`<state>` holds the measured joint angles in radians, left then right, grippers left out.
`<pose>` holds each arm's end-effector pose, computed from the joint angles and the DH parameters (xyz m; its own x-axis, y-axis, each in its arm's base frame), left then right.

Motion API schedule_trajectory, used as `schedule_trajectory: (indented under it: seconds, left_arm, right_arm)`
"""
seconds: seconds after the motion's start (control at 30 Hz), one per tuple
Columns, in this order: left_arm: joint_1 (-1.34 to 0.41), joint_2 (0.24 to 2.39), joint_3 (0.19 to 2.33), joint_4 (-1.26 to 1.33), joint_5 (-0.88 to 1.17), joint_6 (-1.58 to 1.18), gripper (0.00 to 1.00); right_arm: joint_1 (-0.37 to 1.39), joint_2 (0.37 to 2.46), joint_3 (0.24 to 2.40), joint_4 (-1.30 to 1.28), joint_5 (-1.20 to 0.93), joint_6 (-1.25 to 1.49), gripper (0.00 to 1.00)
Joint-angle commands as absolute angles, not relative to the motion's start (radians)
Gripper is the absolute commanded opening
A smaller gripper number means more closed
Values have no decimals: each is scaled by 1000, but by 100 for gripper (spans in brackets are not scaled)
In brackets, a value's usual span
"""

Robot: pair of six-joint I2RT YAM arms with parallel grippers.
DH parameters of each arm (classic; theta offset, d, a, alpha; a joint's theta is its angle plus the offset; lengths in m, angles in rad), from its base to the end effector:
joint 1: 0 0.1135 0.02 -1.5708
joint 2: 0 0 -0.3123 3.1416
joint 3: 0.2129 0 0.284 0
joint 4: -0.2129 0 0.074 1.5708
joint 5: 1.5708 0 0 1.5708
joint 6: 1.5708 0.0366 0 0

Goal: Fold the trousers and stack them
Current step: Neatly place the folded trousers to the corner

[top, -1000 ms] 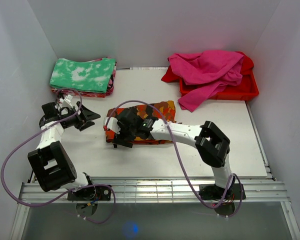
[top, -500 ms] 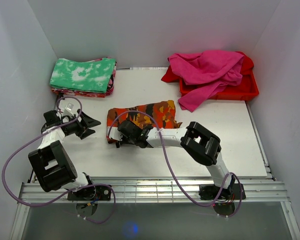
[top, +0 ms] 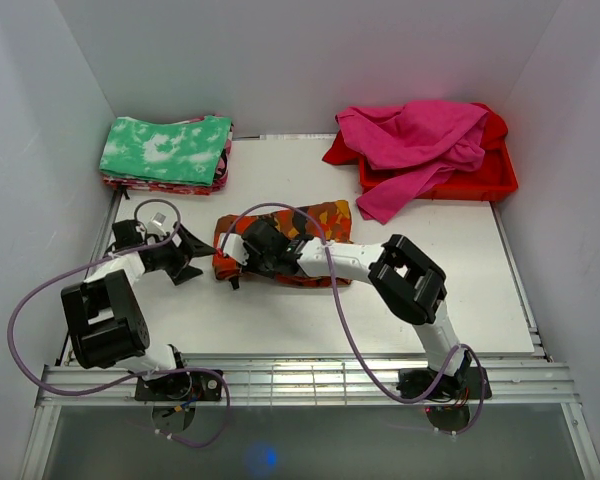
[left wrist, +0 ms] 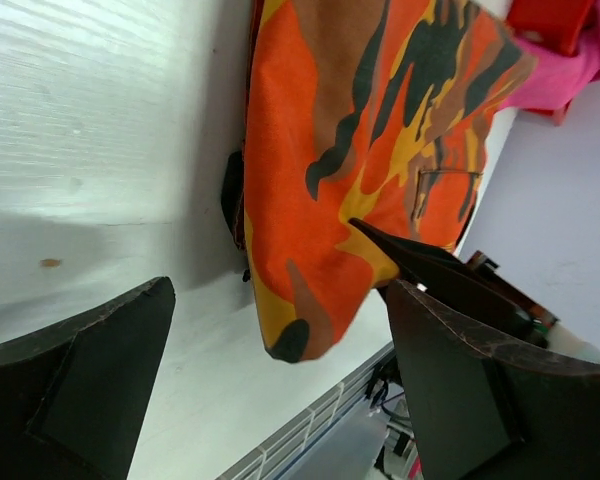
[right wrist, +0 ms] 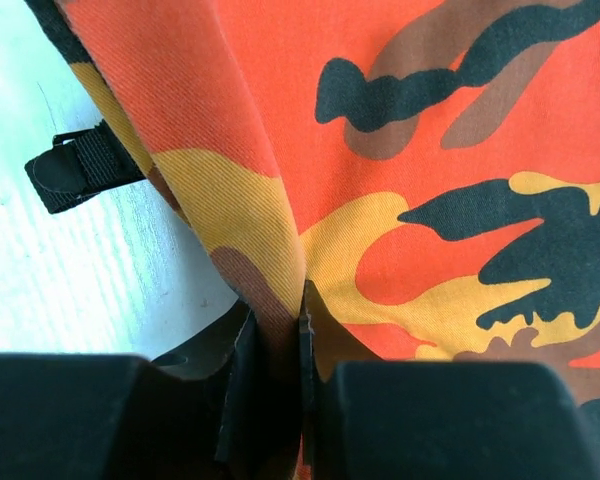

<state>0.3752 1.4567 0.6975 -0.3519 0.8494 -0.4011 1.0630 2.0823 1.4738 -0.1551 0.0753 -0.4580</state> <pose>0.2619 0.0736 0.1882 -0.7942 -0.5899 -0.1457 -0.2630 0.5499 -0.7928 0.2527 0.4485 0.2000 0.0720 -0.7774 -0.6249 -0.9065 0.2103 -0.3661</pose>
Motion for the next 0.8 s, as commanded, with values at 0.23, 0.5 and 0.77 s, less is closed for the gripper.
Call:
schedule_trajectory:
  seconds: [0.23, 0.5, 0.77]
  left_arm:
    - [186, 1537, 690, -174, 749, -571, 98]
    - [156, 1604, 623, -46, 793, -695, 95]
    - [137, 1673, 607, 52, 825, -793, 76]
  right_arm:
    - [1008, 2077, 1586, -232, -83, -347, 8]
    - [999, 2091, 1620, -230, -136, -305, 8]
    - [997, 2115, 1651, -207, -146, -267, 8]
